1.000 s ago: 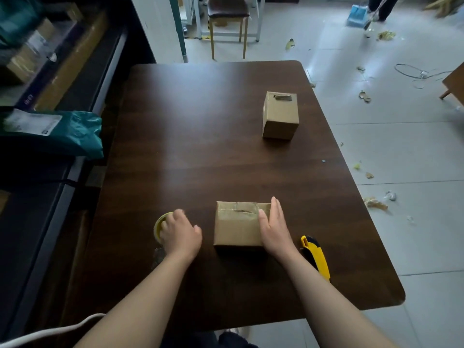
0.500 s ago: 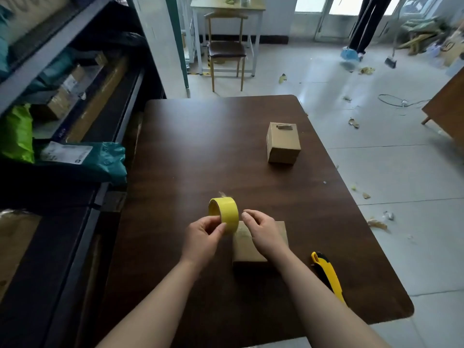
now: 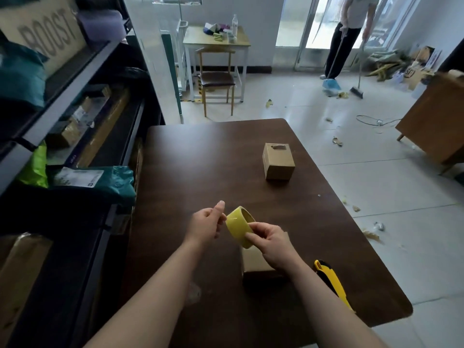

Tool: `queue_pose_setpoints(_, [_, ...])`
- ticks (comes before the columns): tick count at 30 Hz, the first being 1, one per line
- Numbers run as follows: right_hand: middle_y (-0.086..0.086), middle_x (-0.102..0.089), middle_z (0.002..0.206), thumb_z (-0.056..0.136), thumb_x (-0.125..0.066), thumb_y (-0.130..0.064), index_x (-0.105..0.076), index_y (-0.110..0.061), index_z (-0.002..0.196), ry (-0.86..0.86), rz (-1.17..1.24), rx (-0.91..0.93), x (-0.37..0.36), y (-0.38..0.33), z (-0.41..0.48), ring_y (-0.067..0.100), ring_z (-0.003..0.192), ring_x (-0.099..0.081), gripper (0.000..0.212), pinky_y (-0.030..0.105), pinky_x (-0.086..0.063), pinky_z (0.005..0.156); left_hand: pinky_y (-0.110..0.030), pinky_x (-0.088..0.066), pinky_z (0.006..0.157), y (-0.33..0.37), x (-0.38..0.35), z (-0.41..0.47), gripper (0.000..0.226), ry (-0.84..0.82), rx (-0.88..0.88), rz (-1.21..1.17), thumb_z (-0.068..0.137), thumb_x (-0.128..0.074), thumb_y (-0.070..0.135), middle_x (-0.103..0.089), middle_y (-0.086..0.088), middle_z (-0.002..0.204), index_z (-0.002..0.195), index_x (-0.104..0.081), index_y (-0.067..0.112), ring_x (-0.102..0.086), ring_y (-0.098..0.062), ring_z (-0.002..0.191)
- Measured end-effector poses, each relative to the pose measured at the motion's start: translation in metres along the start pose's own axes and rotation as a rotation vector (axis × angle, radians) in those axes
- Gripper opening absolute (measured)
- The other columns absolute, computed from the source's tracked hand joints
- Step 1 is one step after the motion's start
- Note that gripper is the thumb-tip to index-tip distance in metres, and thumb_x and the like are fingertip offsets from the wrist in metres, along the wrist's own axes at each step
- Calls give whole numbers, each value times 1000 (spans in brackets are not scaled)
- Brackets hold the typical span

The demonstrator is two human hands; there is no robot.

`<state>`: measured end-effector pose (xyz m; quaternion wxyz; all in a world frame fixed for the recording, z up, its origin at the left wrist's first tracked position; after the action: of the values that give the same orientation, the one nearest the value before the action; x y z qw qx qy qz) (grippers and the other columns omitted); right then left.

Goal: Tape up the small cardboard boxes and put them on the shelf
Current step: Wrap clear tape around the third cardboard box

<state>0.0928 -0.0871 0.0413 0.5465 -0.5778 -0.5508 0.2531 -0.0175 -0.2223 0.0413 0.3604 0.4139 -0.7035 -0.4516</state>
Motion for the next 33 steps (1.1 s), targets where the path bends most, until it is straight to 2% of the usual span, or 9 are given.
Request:
queue_pose_setpoints(7, [-1, -65, 112, 91, -64, -14, -65, -15, 123, 17, -142, 54, -3, -1, -7, 12, 105, -60, 31, 20, -47, 92, -26, -46, 54, -13, -2, -7, 25, -177, 182, 45, 92, -63, 28, -60, -3, 69, 78, -64, 7, -50, -13, 56])
queue_pose_setpoints(11, [3, -61, 117, 91, -64, -16, -66, -17, 122, 10, -220, 77, -4, -4, -9, 14, 108, -57, 31, 27, -46, 99, -28, -47, 60, -5, 7, -8, 28, -124, 3, 149, 88, -66, 37, -64, 0, 70, 78, -70, 11, -53, -14, 63])
queue_pose_setpoints(14, [3, -59, 116, 92, -64, -16, -67, -18, 121, -14, -238, 88, -5, -4, -9, 13, 107, -56, 29, 28, -46, 100, -32, -52, 65, 0, 5, -11, 11, -167, -97, 201, 82, -76, 23, -66, 1, 69, 78, -70, 15, -58, -12, 64])
queue_pose_setpoints(17, [3, -58, 118, 92, -63, -18, -66, -19, 122, -29, -243, 78, -4, -3, -9, 14, 111, -54, 30, 33, -45, 103, -28, -52, 63, 2, 2, -13, 8, -205, -104, 228, 83, -74, 16, -65, -1, 68, 78, -69, 13, -58, -13, 63])
queue_pose_setpoints(21, [3, -55, 135, 95, -58, -22, -62, -22, 127, -56, -309, 53, -2, 5, -7, 20, 140, -29, 31, 38, -23, 116, -27, -52, 64, 1, 2, -14, 8, -210, -90, 245, 86, -71, 16, -66, -2, 72, 80, -69, 12, -59, -13, 67])
queue_pose_setpoints(24, [1, -64, 123, 98, -53, -28, -63, -23, 116, -90, -445, 115, 2, 2, -8, 20, 141, -27, 22, 33, -4, 119, -35, -54, 71, 2, 1, -14, 11, -169, -138, 359, 89, -67, 19, -66, -3, 75, 82, -67, 12, -58, -14, 69])
queue_pose_setpoints(27, [-3, -63, 114, 98, -51, -36, -61, -25, 106, -96, -502, 107, 16, 4, -6, 20, 139, -29, 17, 35, -12, 119, -41, -54, 72, 3, -2, -18, 13, -134, -171, 386, 93, -62, 20, -64, -3, 73, 84, -62, 11, -57, -16, 67])
queue_pose_setpoints(30, [-13, -59, 103, 95, -52, -43, -57, -37, 92, -99, -473, 115, 24, 6, -3, 19, 134, -35, 9, 42, -31, 110, -38, -54, 67, 3, -10, -22, 13, -112, -150, 303, 96, -56, 14, -63, -6, 73, 86, -57, 6, -57, -18, 67])
queue_pose_setpoints(33, [-11, -58, 86, 94, -55, -41, -59, -31, 88, -44, -393, 161, 29, 2, -4, 13, 90, -57, 13, 35, -47, 81, -36, -49, 63, 3, -23, -20, 15, -117, -115, 208, 97, -46, 8, -62, -9, 71, 84, -51, 8, -55, -22, 65])
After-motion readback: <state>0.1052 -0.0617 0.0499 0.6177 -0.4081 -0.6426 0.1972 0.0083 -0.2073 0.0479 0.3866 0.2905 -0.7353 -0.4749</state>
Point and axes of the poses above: each hand's wrist, its own z-axis towards the middle knuckle, its own x-axis out of the back of the hand, y = z × x, the point moved 7 cm from there along z, towards the middle knuckle
